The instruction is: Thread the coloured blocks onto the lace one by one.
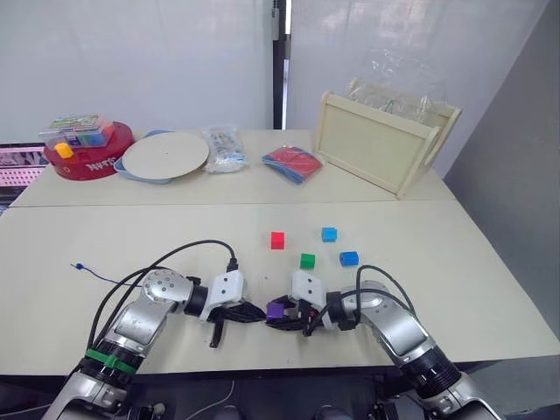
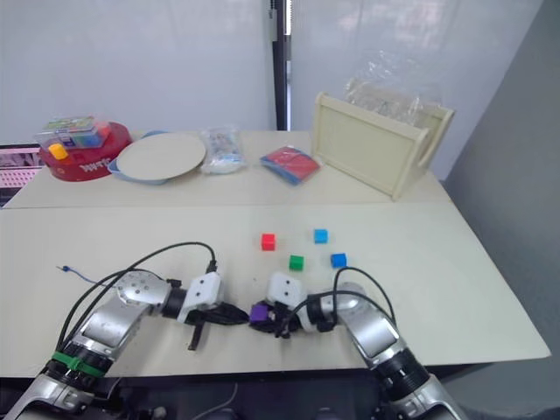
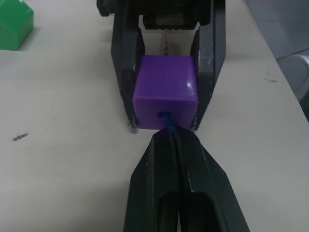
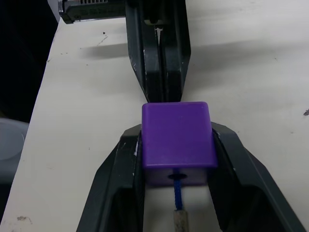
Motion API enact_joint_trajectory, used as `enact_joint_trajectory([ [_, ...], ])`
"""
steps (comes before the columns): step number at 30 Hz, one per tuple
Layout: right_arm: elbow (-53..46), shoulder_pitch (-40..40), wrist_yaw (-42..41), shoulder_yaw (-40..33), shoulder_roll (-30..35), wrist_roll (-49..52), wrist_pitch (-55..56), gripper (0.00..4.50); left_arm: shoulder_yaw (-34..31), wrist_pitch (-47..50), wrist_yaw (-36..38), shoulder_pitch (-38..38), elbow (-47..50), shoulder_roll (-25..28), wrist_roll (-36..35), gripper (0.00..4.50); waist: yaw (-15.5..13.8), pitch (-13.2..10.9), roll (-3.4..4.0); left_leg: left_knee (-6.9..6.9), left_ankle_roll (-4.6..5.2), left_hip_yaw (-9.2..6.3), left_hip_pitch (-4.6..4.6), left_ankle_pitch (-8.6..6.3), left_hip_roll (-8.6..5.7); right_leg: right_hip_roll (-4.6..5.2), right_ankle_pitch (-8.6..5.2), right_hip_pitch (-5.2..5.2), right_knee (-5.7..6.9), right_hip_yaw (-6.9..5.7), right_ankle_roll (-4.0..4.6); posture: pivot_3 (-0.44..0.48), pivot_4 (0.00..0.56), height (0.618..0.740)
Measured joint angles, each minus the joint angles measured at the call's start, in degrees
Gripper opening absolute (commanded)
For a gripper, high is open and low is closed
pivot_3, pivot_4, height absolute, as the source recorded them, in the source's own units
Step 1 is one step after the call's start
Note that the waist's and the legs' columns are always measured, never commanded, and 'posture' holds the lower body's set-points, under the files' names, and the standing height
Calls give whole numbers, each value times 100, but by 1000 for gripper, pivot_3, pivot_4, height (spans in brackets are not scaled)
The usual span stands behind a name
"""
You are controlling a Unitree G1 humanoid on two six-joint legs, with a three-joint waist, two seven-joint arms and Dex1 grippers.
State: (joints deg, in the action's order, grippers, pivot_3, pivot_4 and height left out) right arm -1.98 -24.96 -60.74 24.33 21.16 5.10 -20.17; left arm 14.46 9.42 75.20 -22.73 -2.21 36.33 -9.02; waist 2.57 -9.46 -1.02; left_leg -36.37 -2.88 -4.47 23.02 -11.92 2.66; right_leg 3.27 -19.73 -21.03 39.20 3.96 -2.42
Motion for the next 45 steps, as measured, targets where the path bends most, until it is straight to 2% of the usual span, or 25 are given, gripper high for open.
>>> enact_joint_trajectory([
  [5, -54, 1, 1, -4, 7, 12, -75, 1182, -2, 309, -11, 1, 220, 78, -26, 37, 3, 0, 0, 0, 0, 0, 1, 0, 0, 0, 0, -1, 0, 0, 0, 0, 150, 740],
  [6, -84, 4, 6, -9, 6, 19, -127, 1182, -4, 386, -6, 1, 272, 103, -55, 609, 5, 0, 0, 0, 0, 0, 3, 0, 0, 0, 0, -2, 0, 0, 0, 0, 150, 740],
  [8, -105, 5, 11, -20, 4, 26, -155, 2261, -36, 543, 21, -19, 320, 157, -181, 1240, 4, 0, 0, -1, 0, 0, 5, 0, 0, 0, 0, -4, -1, 0, 0, 0, 150, 740],
  [13, -215, 69, -18, 20, -14, 91, -288, 3973, -197, 830, 208, -132, 575, 464, -464, 2881, 2, -1, 0, -1, 0, -1, 12, 0, -1, 1, 0, -10, -1, 0, 0, 0, 150, 740],
  [15, -322, 83, -30, -13, 81, 183, -396, 4500, -211, 878, 245, -200, 638, 548, -481, 3543, -15, -2, 0, -2, 0, -1, 15, 0, -1, 1, 0, -11, -2, -1, 0, 0, 150, 740],
  [16, -387, 85, -32, -50, 136, 213, -433, 4500, -211, 925, 265, -210, 653, 598, -493, 3852, -22, -2, -1, -3, 0, 0, 16, 0, -2, 2, 0, -11, -4, -1, 0, 0, 150, 740],
  [19, -699, 168, -45, -234, 402, 322, -561, 4500, -172, 966, 252, -255, 652, 572, -479, 3852, -55, -3, 0, -5, 0, -1, 24, 0, -6, 5, 0, -11, -9, -2, 0, 0, 150, 740],
  [22, -1055, 396, -79, -550, 923, 481, -586, 4500, 100, 939, 40, -357, 647, 156, -355, 3852, -140, -4, -1, -14, 0, -1, 29, 0, -12, 10, 0, -8, -15, 0, -1, 0, 150, 740],
  [28, -1174, 706, -79, -724, 1299, 523, -548, 4500, 538, 645, -256, -434, 278, -210, 84, 3852, -118, -5, -2, -14, 1, -1, 27, 0, -10, 6, 0, -10, -12, 2, 0, 0, 150, 740],
  [31, -1168, 779, -12, -716, 1317, 505, -462, 4500, 593, 518, -313, -453, 108, -291, 179, 3020, -119, -5, -2, -14, 1, -1, 27, 0, -10, 7, 0, -9, -12, 1, 0, 0, 150, 740],
  [36, -1070, 823, 125, -705, 1307, 405, -219, 4500, 608, 523, -306, -477, 61, -397, 191, 1379, -141, -5, -2, -16, 1, -1, 29, 0, -11, 8, 0, -9, -13, 1, 0, 0, 150, 740],
  [37, -1037, 850, 131, -704, 1322, 393, -145, 4500, 615, 516, -304, -478, 61, -397, 192, 1206, -146, -5, -2, -17, 1, -1, 28, 0, -11, 8, 0, -8, -13, 2, 0, 0, 150, 740],
  [40, -973, 939, 137, -716, 1392, 381, 67, 4500, 640, 467, -279, -477, 61, -395, 195, 1207, -153, -5, -2, -17, 0, -1, 27, 0, -12, 9, 0, -6, -14, 2, 0, 0, 150, 740],
  [43, -962, 994, 115, -731, 1468, 405, 205, 3685, 650, 459, -239, -477, 62, -394, 192, 1207, -155, -5, -2, -17, 0, -1, 27, 0, -12, 9, 0, -5, -15, 2, 0, 0, 150, 740],
  [44, -962, 1021, 95, -731, 1513, 425, 264, 3131, 650, 457, -210, -477, 62, -381, 192, 1207, -155, -5, -2, -18, 1, -1, 26, 0, -12, 9, 0, -4, -15, 2, 0, 0, 150, 740],
  [45, -962, 1025, 92, -731, 1531, 425, 279, 2820, 650, 456, -199, -477, 62, -372, 192, 1207, -155, -5, -2, -19, 0, -1, 26, 0, -12, 9, 0, -4, -15, 2, -1, 0, 150, 740],
])
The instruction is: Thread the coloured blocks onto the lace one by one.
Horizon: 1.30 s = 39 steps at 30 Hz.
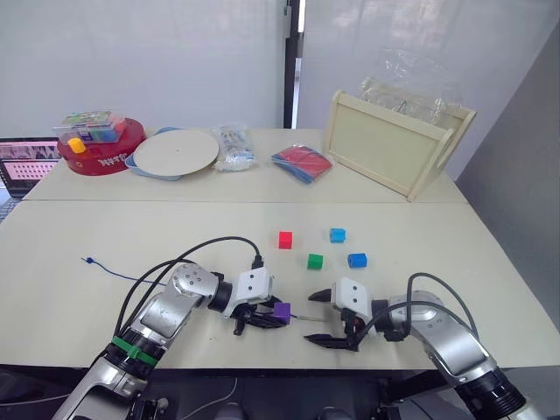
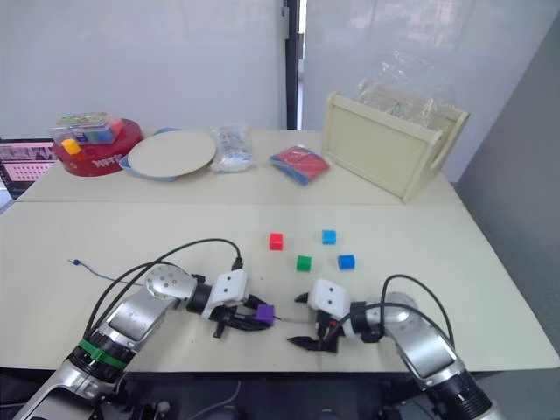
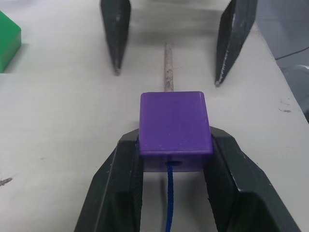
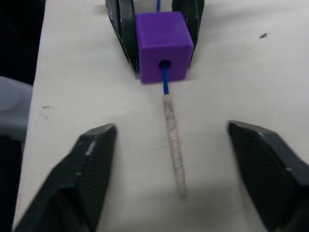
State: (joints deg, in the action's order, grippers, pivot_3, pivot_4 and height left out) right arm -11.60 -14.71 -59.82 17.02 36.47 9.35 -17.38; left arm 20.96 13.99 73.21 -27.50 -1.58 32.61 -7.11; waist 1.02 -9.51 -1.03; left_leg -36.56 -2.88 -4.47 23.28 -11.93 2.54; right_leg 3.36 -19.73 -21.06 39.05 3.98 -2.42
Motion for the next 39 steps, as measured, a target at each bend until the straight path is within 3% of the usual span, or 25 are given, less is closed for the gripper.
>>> enact_joint_trajectory([
  [2, 0, 11, -3, 0, 25, 1, 32, 2349, 0, -3, 7, 0, 0, 9, 0, 1207, 0, 0, 0, -1, 0, 0, -2, 0, 0, 0, 0, 1, 1, 0, 0, 0, 150, 740],
  [9, 63, 17, -6, -1, 40, 8, 95, 0, 0, -18, 66, 0, 0, 83, -2, 1207, 4, 0, 0, -1, 0, 0, -4, 0, 1, -1, 0, 2, 2, 0, 0, 0, 150, 740],
  [17, 216, -121, -49, 9, 94, 33, 223, 0, -142, -71, 164, 151, 36, 366, -155, 1207, 17, 0, 0, -2, 0, -1, -7, 0, 2, -2, 0, 4, 3, 0, 0, 0, 150, 740],
  [24, 190, -371, -132, 202, -39, -12, 37, 0, -1164, -1035, 304, 889, -452, 1601, -415, 1207, 229, 0, 1, 23, 0, 1, -24, 0, 22, -19, 0, 0, 8, 3, 1, 0, 150, 740],
  [29, 165, -535, -185, 285, -138, -16, 17, 0, -2098, -2001, 451, 1430, -1586, 2575, -498, 1207, 299, -2, 3, 48, 0, 3, -35, 0, 27, -21, -2, -7, 9, 3, 5, 0, 150, 740],
  [33, 302, -676, -263, 311, -186, -24, 62, 0, -2433, -2774, 614, 1483, -2898, 3119, -403, 1207, 268, -3, 4, 48, 0, 6, -32, 0, 24, -18, -3, -9, 7, 1, 5, 0, 150, 740],
  [39, 559, -809, -410, 399, -212, -132, 132, 0, -2455, -3478, 618, 927, -4417, 3314, -76, 1207, 205, -4, 5, 47, -1, 7, -25, 0, 24, -18, -2, -14, 9, 0, 5, 0, 150, 740],
])
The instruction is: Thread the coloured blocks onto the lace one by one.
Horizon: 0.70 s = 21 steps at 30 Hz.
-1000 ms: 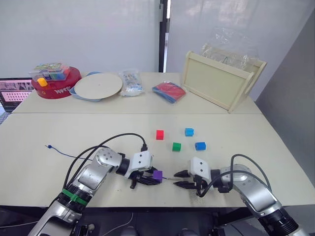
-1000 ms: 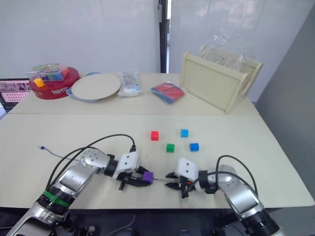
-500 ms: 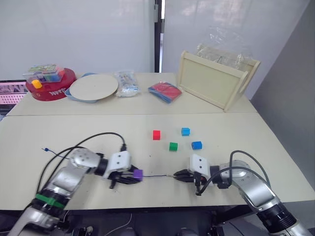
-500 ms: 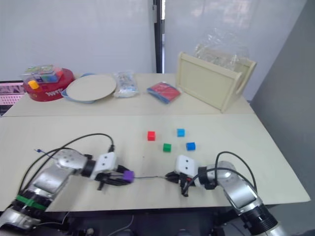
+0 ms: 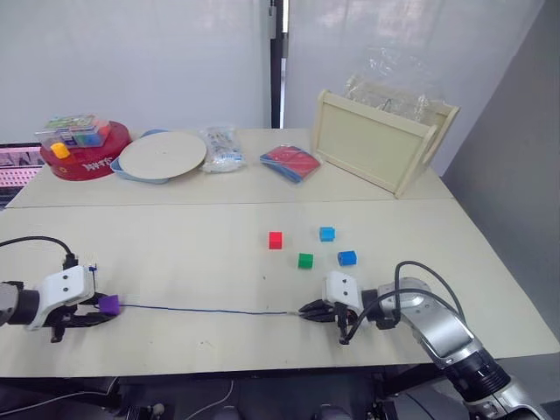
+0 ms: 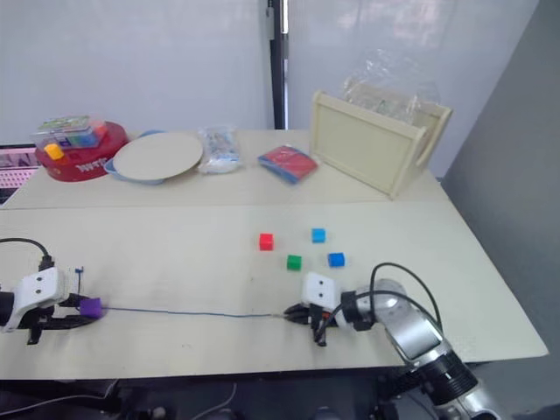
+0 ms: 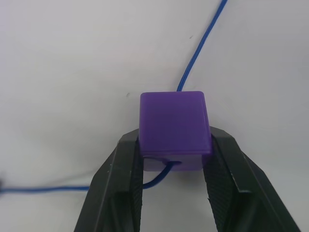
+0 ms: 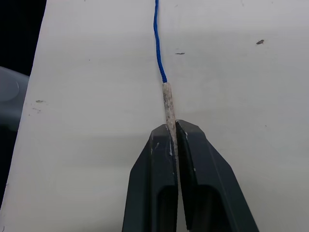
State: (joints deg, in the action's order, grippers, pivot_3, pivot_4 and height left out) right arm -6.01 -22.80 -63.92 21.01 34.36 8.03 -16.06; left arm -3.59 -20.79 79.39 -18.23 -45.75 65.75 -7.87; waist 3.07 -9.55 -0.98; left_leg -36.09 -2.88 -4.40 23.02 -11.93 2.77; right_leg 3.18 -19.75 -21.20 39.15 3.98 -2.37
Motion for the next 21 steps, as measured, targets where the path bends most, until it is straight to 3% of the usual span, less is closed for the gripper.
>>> enact_joint_trajectory([
  [2, 39, -93, -38, 29, -41, -5, 58, 0, 5, -72, -17, -221, -255, -42, 95, 1207, -43, 0, 0, -2, 0, 0, 5, 0, 0, 0, 0, -5, 1, -1, 0, 0, 150, 740],
  [4, 42, -122, -62, 32, -80, -5, 76, 0, 4, -17, 23, -348, -271, -148, 75, 2241, -54, 0, 0, -2, 0, 0, 10, 0, 0, 1, 0, -6, 1, -1, 0, 0, 150, 740],
  [9, 35, -134, -82, 52, -164, 1, 51, 0, 0, 548, 269, -368, 206, -260, -131, 3825, -63, -2, -7, -4, -1, -2, 18, 0, 0, 1, 0, -12, 3, -4, 0, 0, 150, 740],
  [12, -24, -134, -67, 52, -193, 2, -84, 0, -18, 1332, 253, -449, 872, -253, -284, 3825, -69, -3, -10, -6, -1, -5, 20, 1, 0, 1, 0, -12, 6, -5, 0, 0, 150, 740],
  [17, -248, -181, 48, 82, -328, -1, -265, 0, -270, 3473, 16, -619, 3176, -406, -1281, 3825, -57, -9, -20, -17, -1, -5, 23, 1, -4, 8, 0, -7, 6, -5, 0, 0, 150, 740],
  [21, -291, -241, 168, 113, -390, -76, -430, 0, 287, 4375, -505, -267, 4744, -1356, -1554, 3825, -56, -11, -12, -19, -1, -5, 22, 1, -4, 7, 0, -7, 6, -4, 0, 0, 150, 740],
])
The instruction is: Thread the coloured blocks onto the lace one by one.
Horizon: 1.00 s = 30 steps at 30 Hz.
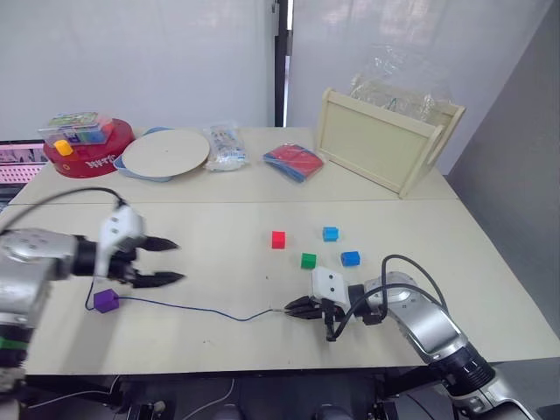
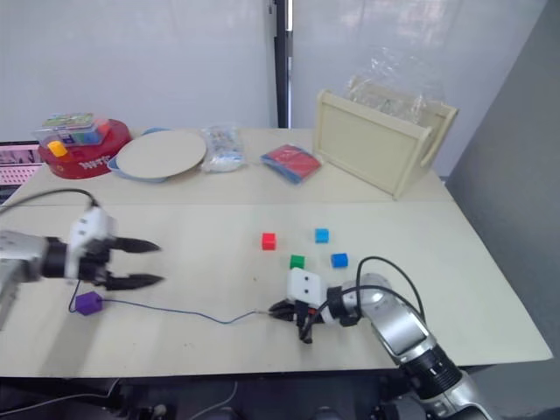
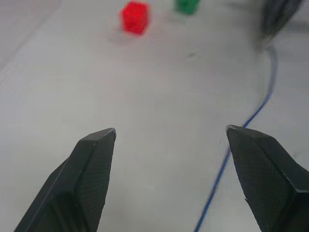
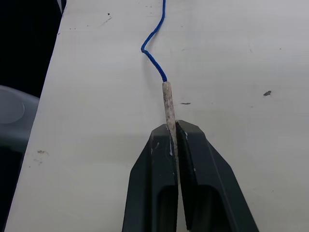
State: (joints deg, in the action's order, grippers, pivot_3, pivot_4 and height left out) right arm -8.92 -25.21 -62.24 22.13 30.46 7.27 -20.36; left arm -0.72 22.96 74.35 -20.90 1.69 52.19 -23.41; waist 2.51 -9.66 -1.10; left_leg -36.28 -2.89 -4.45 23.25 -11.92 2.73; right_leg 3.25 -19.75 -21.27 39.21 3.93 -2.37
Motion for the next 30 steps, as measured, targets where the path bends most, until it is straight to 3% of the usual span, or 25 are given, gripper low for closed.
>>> enact_joint_trajectory([
  [3, -39, -126, 92, 63, -49, -104, -119, 0, 800, 64, -388, 80, 269, -835, 261, 3825, -1, -1, -3, -10, 0, -2, 4, 0, 0, -3, 1, -1, 3, 0, 1, 0, 150, 740],
  [6, -92, -149, 141, 164, -42, -231, -186, 0, 1214, -91, -664, 28, 232, -1276, 589, 3825, -5, -1, -3, -11, 0, -2, 4, 0, -1, -3, 1, -1, 4, 0, 1, 0, 150, 740],
  [17, -305, -152, 290, 229, 2, -462, -505, 0, 1623, -641, -728, -330, -416, -1819, 1078, 3825, -34, -1, -3, -21, 0, -3, 7, 0, -11, 5, 1, 2, 2, 1, 1, 0, 150, 740],
  [20, -353, -152, 319, 229, 3, -478, -552, 0, 1633, -659, -728, -372, -491, -1899, 1101, 3007, -33, -1, -3, -22, 0, -4, 7, 0, -11, 4, 1, 2, 2, 1, 1, 0, 150, 740],
  [28, -460, -147, 371, 227, 42, -480, -625, 0, 1691, -638, -673, -372, -492, -2036, 1100, 299, -27, -1, -3, -23, 0, -4, 7, 0, -11, 4, 1, 2, 3, 0, 1, 0, 150, 740],
  [30, -460, -148, 385, 221, 62, -485, -636, 0, 1706, -609, -632, -370, -488, -2064, 1091, 29, -28, -1, -3, -23, 0, -4, 8, 0, -11, 4, 1, 2, 2, 0, 1, 0, 150, 740],
])
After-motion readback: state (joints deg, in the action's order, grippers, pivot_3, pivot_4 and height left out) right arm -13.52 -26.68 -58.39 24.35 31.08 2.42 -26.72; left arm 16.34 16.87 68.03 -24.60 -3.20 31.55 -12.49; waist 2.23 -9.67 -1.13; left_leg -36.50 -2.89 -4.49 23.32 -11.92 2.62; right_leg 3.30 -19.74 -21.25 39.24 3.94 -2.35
